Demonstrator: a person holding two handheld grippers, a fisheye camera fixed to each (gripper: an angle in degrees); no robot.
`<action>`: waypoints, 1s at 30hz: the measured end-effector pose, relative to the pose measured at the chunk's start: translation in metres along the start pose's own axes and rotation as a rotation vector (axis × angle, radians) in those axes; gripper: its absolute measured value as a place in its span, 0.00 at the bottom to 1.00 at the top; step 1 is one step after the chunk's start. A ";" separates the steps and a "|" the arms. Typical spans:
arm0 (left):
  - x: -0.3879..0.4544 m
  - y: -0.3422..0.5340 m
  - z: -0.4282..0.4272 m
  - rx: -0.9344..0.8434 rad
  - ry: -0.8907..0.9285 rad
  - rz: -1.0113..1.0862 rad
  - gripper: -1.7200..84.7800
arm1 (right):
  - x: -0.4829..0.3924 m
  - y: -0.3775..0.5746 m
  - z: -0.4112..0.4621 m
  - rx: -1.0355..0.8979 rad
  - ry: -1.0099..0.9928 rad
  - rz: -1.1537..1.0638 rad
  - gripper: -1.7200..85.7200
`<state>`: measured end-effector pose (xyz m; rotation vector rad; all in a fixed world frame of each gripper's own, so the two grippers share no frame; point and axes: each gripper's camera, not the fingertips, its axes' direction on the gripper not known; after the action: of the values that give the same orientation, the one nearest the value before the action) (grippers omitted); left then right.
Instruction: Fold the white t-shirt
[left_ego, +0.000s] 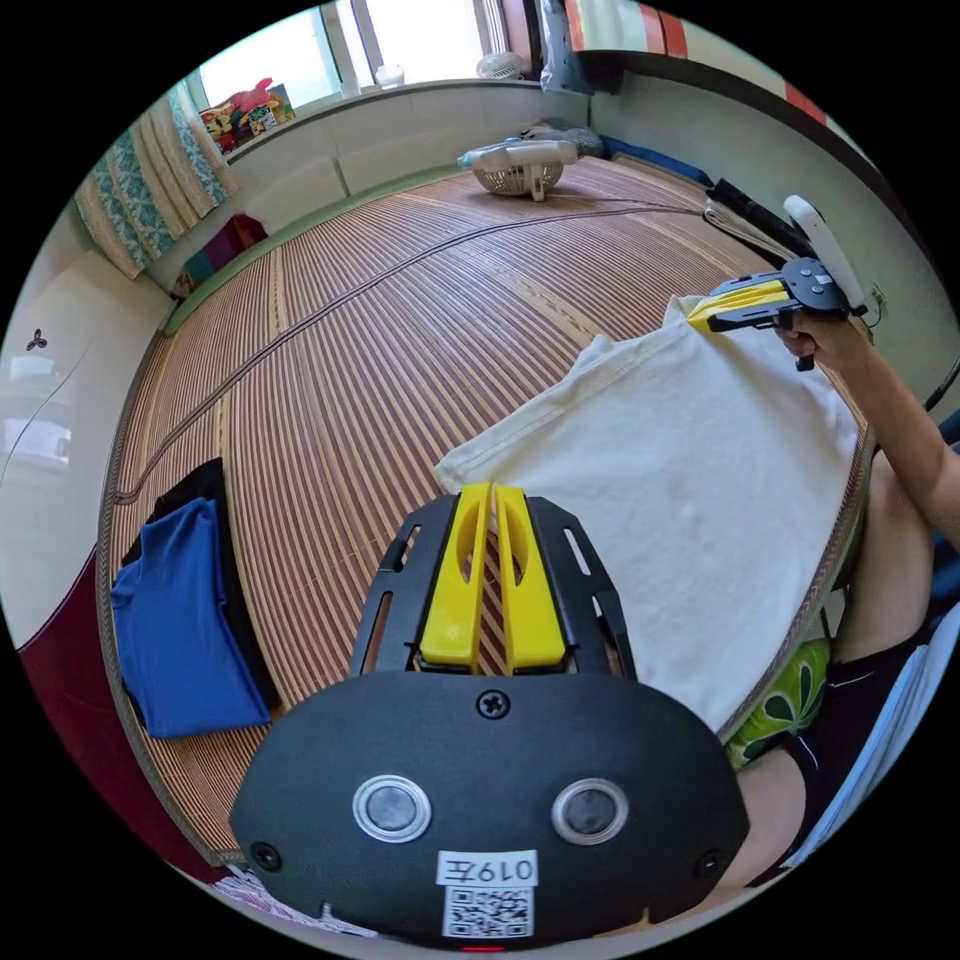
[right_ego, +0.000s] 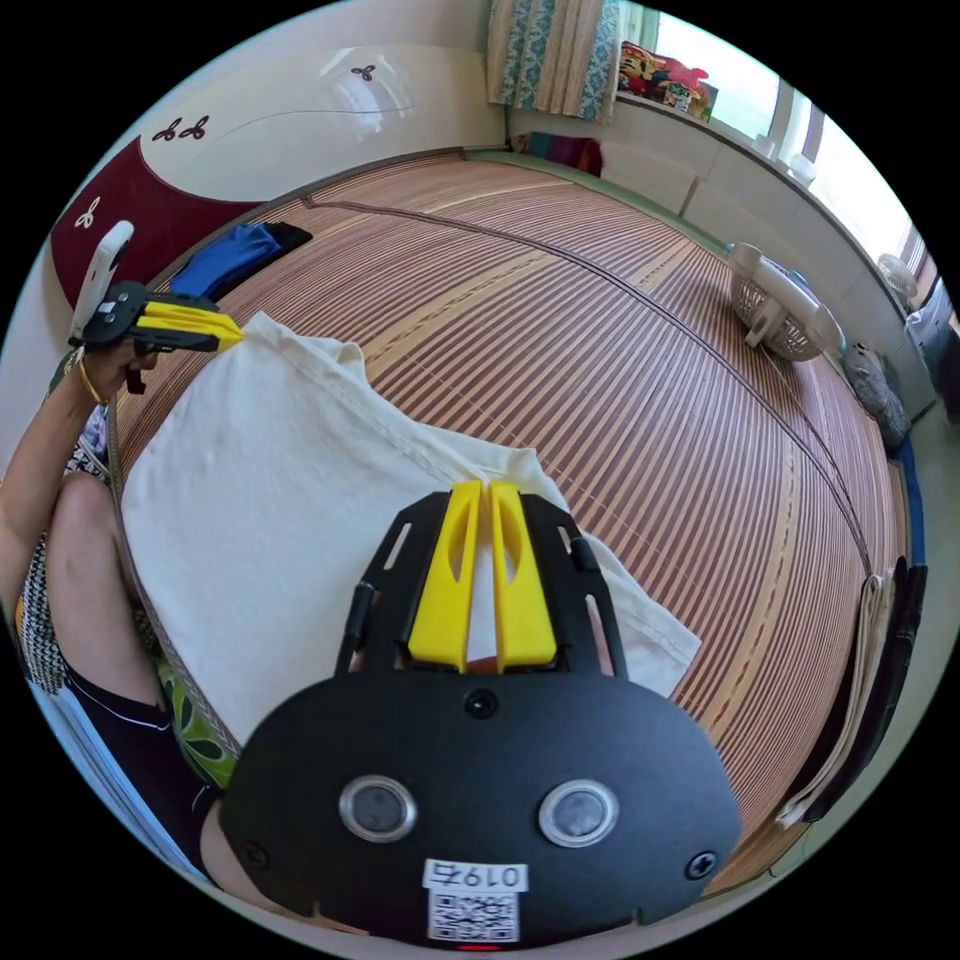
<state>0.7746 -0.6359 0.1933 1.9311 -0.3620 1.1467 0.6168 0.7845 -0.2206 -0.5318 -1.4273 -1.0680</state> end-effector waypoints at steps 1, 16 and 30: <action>0.001 0.004 -0.006 -0.002 -0.014 0.005 0.03 | -0.004 0.005 0.000 0.003 0.012 -0.012 0.03; 0.035 0.095 -0.089 0.071 0.006 -0.115 0.03 | -0.002 0.101 -0.050 0.159 -0.010 0.091 0.02; 0.049 0.153 -0.086 0.025 -0.009 -0.181 0.03 | -0.079 0.141 0.008 0.061 0.134 -0.057 0.01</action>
<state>0.6580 -0.6531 0.3327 1.9473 -0.1741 1.0292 0.7445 0.8784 -0.2527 -0.3705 -1.3587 -1.0820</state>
